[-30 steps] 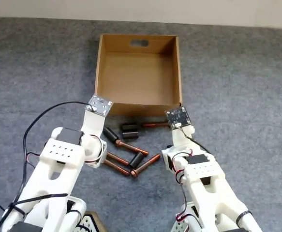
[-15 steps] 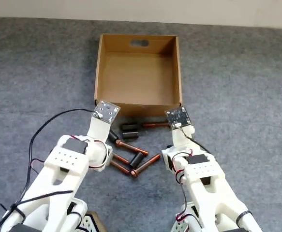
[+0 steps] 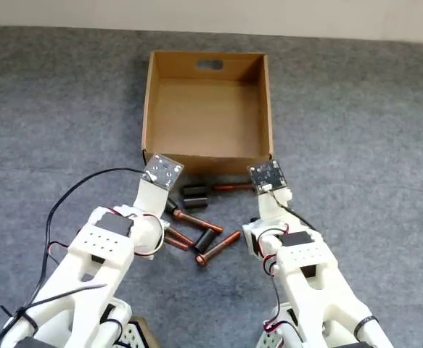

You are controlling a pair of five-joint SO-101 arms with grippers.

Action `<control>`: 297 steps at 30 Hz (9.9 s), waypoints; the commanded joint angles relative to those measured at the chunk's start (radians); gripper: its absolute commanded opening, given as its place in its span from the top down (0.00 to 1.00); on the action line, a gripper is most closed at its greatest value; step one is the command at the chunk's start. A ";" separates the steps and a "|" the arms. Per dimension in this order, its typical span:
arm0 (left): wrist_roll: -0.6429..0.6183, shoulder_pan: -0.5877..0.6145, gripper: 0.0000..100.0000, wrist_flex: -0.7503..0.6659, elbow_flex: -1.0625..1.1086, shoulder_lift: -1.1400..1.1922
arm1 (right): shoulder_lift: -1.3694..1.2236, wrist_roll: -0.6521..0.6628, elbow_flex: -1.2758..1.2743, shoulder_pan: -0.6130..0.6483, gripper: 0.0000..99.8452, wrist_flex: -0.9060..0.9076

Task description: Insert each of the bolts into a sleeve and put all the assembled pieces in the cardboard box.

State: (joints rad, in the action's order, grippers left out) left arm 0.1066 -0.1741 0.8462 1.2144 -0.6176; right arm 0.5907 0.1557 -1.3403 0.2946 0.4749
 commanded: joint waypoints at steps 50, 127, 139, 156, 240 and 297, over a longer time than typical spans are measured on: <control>-0.489 0.105 0.81 0.064 -0.027 -0.001 | 0.010 -0.008 -0.002 -0.001 0.99 -0.015; -0.491 0.151 0.77 0.117 -0.091 0.002 | 0.010 -0.006 -0.002 -0.001 0.99 -0.015; -0.489 0.157 0.82 0.061 -0.088 0.005 | 0.010 -0.006 -0.002 -0.001 0.99 -0.015; -0.440 0.163 0.83 0.080 -0.384 0.432 | 0.010 -0.006 -0.002 -0.001 0.99 -0.015; -0.198 0.182 0.99 -0.098 -0.522 -0.578 | 1.194 -0.041 -0.010 0.012 0.99 -0.108; -0.215 -0.467 0.99 -0.720 -0.271 -0.518 | 1.245 -0.043 -0.223 0.185 0.99 -0.231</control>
State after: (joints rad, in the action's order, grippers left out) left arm -0.1066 -0.6345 0.1542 0.9782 -1.1745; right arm 1.8228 0.1235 -1.5689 0.4849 0.2662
